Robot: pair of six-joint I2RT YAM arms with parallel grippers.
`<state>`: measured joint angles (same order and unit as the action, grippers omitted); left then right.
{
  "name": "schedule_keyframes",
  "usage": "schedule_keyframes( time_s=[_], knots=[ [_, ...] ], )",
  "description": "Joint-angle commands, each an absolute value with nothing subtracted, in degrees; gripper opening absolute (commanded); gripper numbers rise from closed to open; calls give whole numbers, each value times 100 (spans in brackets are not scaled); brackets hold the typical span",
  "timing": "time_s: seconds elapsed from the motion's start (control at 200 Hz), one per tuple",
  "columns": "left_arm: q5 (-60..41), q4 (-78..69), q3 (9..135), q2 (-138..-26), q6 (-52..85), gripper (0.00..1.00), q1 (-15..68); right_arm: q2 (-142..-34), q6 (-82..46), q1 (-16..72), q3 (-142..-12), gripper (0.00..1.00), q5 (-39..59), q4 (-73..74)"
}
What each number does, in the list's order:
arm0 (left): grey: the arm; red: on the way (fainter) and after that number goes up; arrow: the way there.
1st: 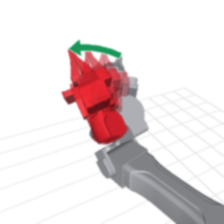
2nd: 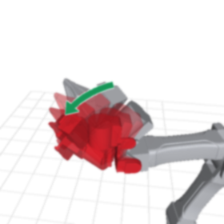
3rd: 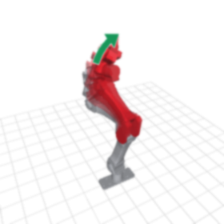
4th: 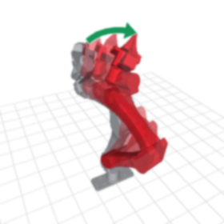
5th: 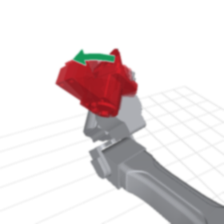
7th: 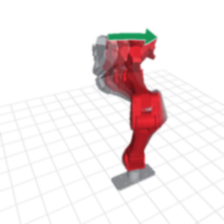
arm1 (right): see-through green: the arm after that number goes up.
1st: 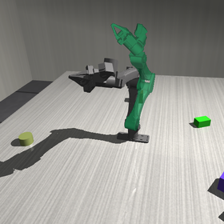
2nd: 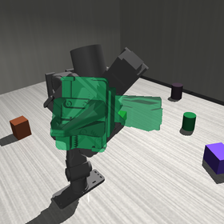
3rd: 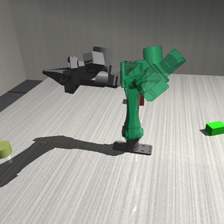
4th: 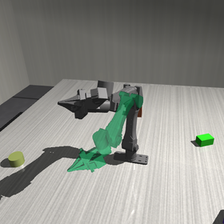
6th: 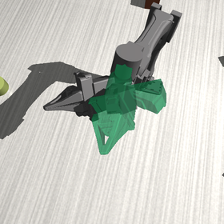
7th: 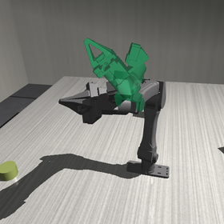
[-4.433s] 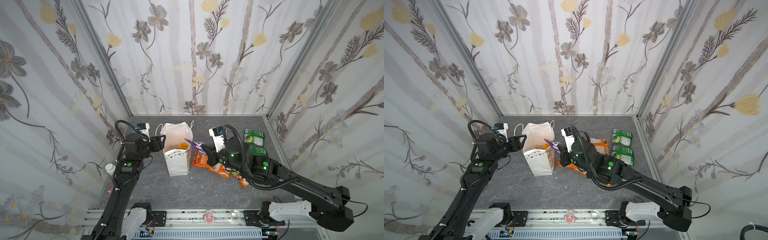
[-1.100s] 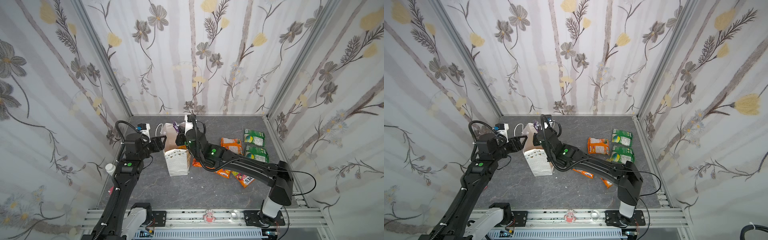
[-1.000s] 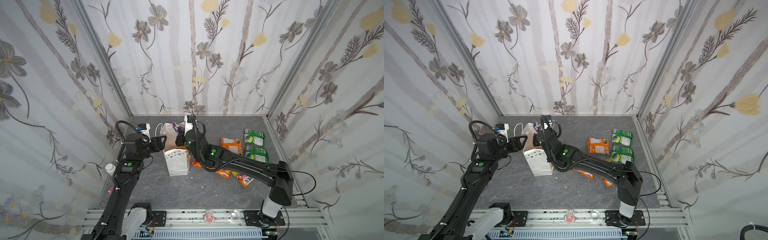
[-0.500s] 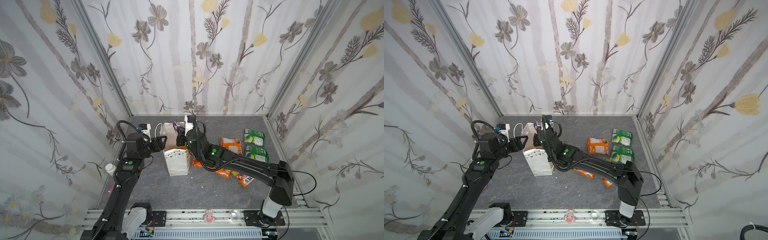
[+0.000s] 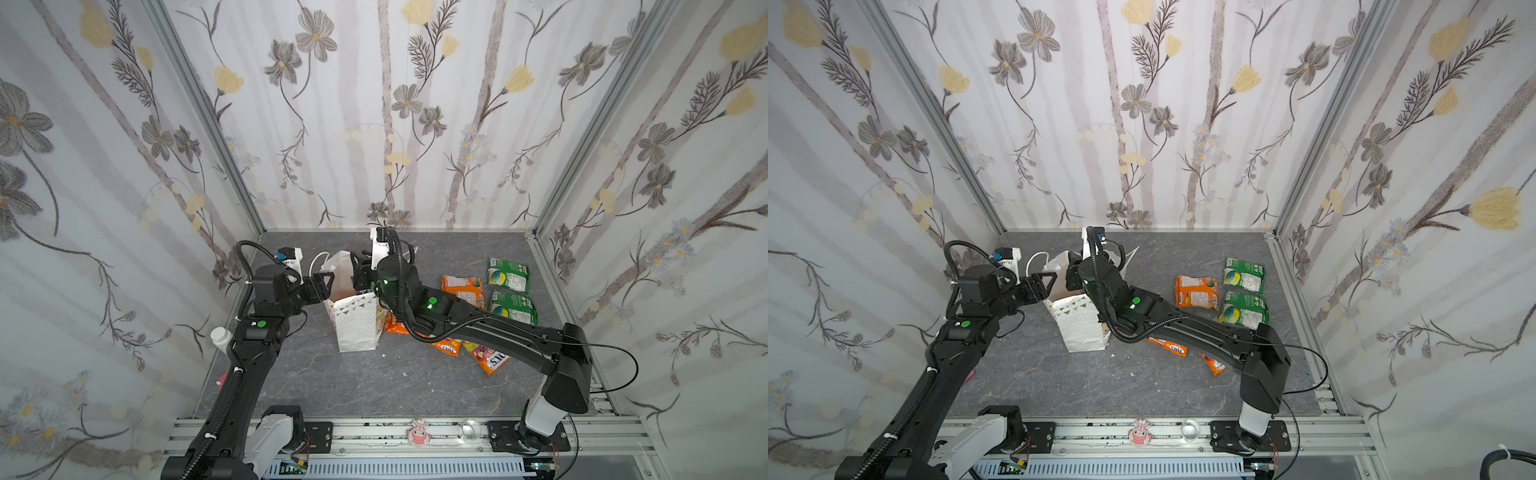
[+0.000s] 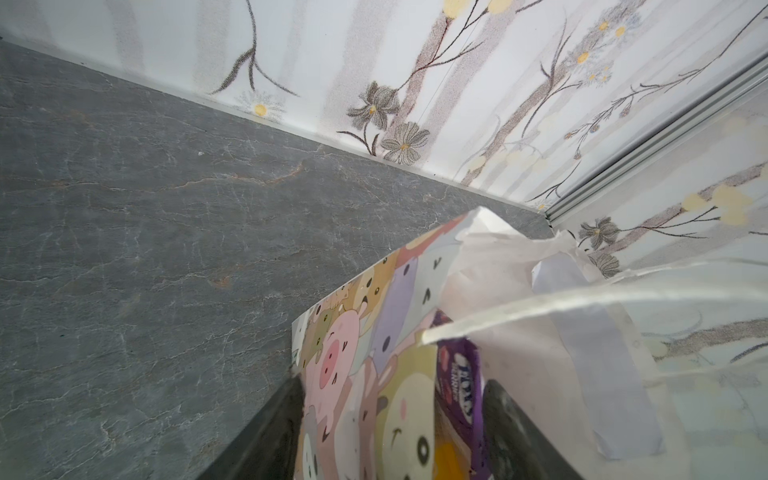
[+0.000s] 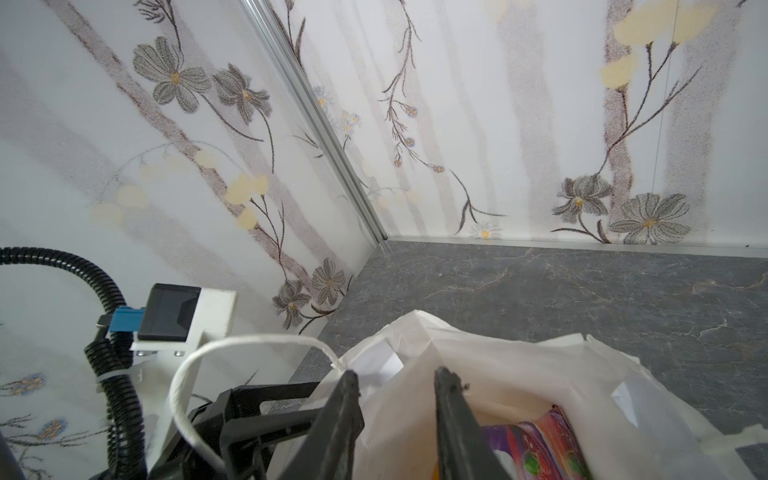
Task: Place the snacks into the paper bag
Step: 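Lower the purple bag into the paper bag and open the right gripper, then raise the right gripper out of the paper bag and draw it back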
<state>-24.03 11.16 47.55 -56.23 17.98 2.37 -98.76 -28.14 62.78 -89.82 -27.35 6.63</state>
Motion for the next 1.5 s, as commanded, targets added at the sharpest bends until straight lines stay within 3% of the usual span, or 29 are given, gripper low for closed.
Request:
schedule_keyframes(
  time_s=[0.0,0.39,0.684,0.994,1.494],
  knots=[
    [-2432,1046,4811,-5623,1778,68,233,-9727,-2590,6275,-9129,37,-2695,759],
    [-2382,1055,4836,-5625,1758,68,230,-8799,-2106,6405,-9350,43,-2734,-395],
    [-2305,1011,4776,-5454,1731,68,225,-7692,-1882,6434,-7470,48,-2697,841],
    [-2084,959,4721,-5278,1688,68,222,-7404,-1776,6304,-7100,49,-2018,959],
    [-1989,965,4710,-5266,1670,68,221,-7048,-1943,5781,-6720,59,-1982,82]
  ],
)
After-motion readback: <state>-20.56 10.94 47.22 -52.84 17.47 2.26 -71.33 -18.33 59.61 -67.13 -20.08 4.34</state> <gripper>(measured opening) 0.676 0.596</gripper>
